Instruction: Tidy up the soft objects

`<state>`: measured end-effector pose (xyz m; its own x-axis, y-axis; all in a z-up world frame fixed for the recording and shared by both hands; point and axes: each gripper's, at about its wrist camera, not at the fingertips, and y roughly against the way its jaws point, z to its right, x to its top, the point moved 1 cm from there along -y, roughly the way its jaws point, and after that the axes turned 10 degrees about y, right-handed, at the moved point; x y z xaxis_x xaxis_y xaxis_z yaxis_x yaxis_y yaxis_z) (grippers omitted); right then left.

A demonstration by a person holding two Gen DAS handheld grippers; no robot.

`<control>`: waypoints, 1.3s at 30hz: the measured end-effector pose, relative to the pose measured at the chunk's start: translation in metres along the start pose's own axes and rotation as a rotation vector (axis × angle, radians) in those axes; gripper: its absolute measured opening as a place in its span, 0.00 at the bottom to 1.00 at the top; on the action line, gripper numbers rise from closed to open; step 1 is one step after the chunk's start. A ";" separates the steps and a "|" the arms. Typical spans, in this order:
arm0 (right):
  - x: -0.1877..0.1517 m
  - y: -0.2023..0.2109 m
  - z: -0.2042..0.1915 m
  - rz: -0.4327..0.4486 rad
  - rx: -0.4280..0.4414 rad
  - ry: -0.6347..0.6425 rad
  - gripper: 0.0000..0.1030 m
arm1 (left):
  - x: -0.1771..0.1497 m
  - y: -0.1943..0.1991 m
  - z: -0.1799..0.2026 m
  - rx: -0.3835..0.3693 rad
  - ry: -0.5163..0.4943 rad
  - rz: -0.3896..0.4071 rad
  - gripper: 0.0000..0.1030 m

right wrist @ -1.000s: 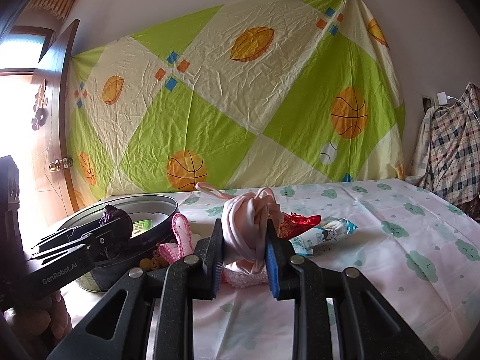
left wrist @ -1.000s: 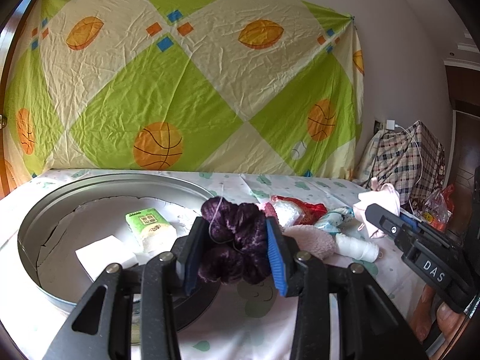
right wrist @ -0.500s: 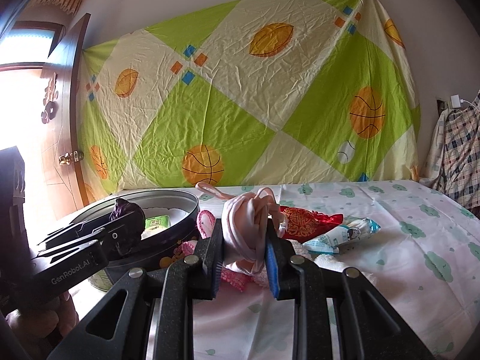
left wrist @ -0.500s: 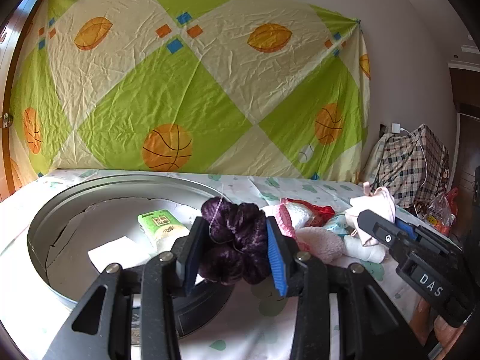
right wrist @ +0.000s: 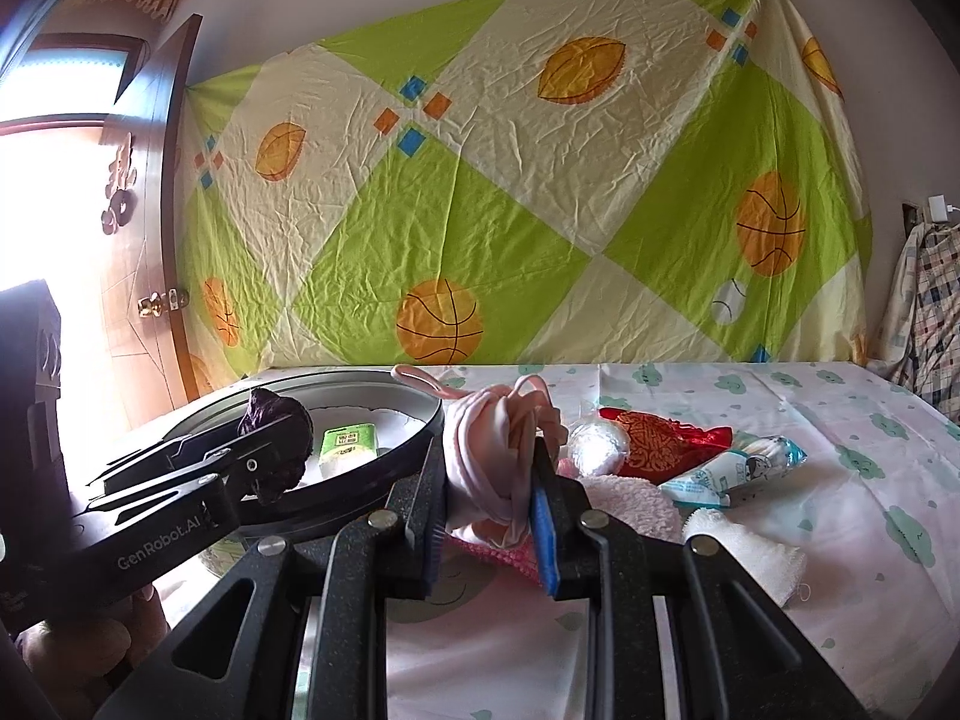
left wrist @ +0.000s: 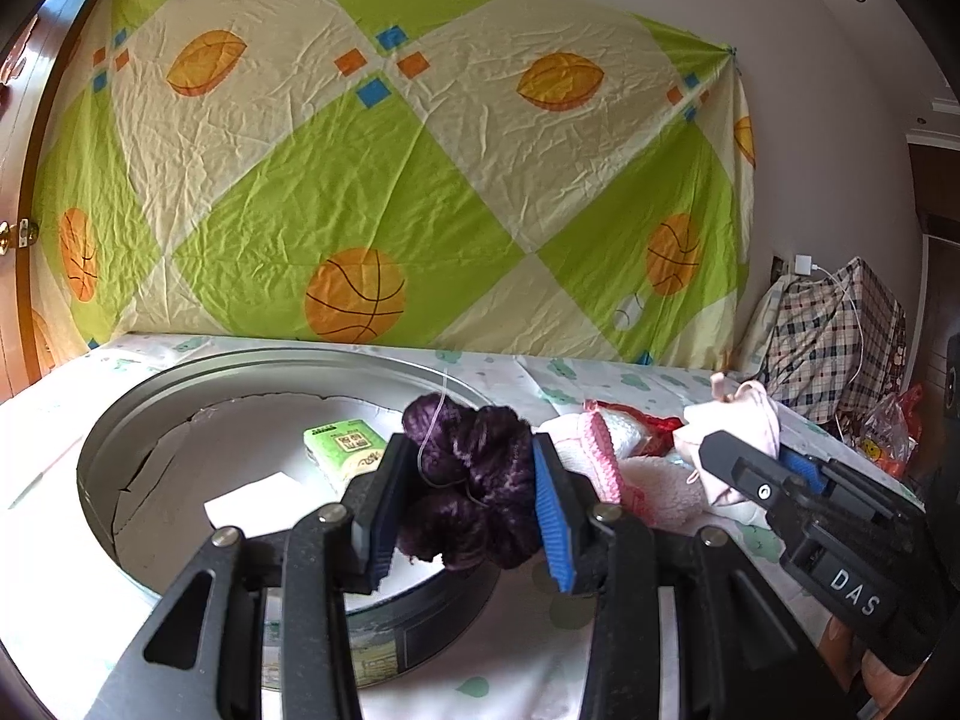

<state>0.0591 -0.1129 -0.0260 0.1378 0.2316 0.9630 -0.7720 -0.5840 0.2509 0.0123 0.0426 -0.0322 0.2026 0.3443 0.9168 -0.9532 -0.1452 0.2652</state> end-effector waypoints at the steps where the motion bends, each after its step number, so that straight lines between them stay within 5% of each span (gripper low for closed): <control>1: 0.000 -0.001 -0.001 -0.001 0.003 0.000 0.26 | 0.000 0.000 -0.001 0.000 0.001 0.000 0.38; 39: 0.007 -0.016 -0.029 -0.007 0.086 0.012 0.26 | 0.007 0.006 -0.025 0.039 0.025 0.023 0.38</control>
<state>0.0541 -0.0797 -0.0263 0.1354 0.2446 0.9601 -0.7147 -0.6471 0.2656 0.0022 0.0670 -0.0317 0.1743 0.3637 0.9150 -0.9481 -0.1889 0.2557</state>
